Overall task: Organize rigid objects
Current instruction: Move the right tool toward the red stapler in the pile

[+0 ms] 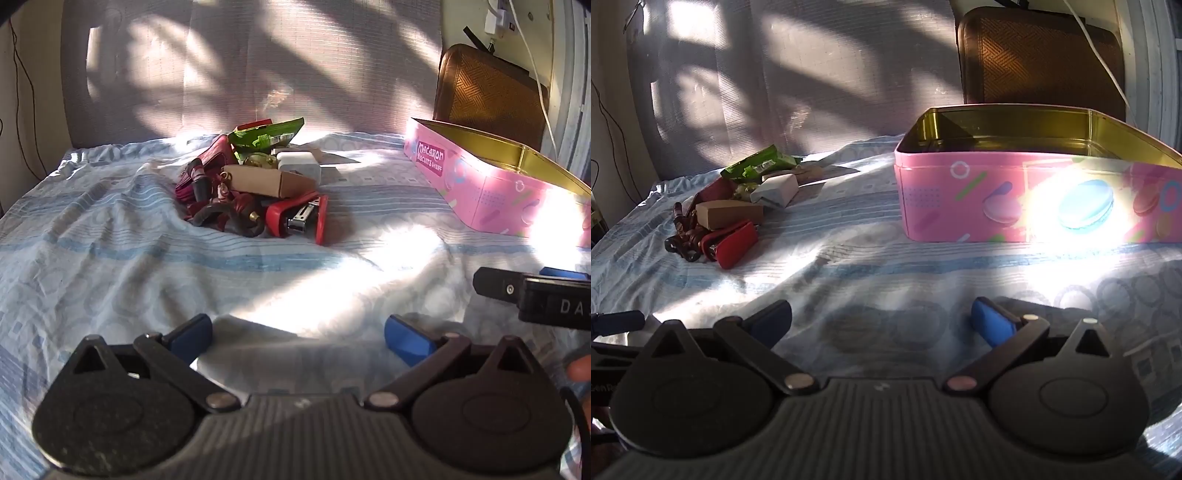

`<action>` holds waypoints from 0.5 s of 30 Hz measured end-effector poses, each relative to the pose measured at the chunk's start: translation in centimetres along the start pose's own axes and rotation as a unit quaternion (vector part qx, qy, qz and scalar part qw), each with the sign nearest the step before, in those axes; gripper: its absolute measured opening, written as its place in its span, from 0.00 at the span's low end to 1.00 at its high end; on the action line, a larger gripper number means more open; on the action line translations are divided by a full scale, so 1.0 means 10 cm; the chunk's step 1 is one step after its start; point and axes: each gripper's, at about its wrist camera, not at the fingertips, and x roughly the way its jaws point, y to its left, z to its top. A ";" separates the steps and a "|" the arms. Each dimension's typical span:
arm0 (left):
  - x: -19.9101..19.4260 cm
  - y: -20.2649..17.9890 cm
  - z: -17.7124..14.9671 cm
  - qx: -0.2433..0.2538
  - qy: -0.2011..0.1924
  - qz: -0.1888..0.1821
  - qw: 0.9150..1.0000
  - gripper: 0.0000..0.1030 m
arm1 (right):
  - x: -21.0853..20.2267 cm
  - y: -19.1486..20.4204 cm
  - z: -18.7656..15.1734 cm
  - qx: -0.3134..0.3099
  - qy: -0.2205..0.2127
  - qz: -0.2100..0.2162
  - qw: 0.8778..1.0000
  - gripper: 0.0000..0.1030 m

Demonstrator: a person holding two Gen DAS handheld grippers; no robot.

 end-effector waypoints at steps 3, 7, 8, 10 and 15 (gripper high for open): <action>-0.04 0.04 -0.02 -0.008 -0.006 -0.010 1.000 1.00 | 0.08 0.14 -0.01 0.002 -0.001 0.006 1.000 1.00; -0.08 0.06 -0.07 -0.019 -0.016 -0.020 0.999 1.00 | 0.08 0.16 -0.02 0.017 -0.007 0.017 1.000 1.00; -0.09 0.08 -0.06 -0.024 -0.018 -0.022 0.999 1.00 | 0.08 0.17 -0.01 0.020 -0.008 0.019 1.000 1.00; -0.10 0.10 -0.05 -0.035 -0.021 -0.018 0.999 1.00 | 0.09 0.19 -0.02 0.022 -0.009 0.020 1.000 1.00; -0.21 0.20 0.13 -0.003 -0.087 0.034 0.996 1.00 | 0.11 0.27 -0.03 0.017 -0.009 0.017 1.000 1.00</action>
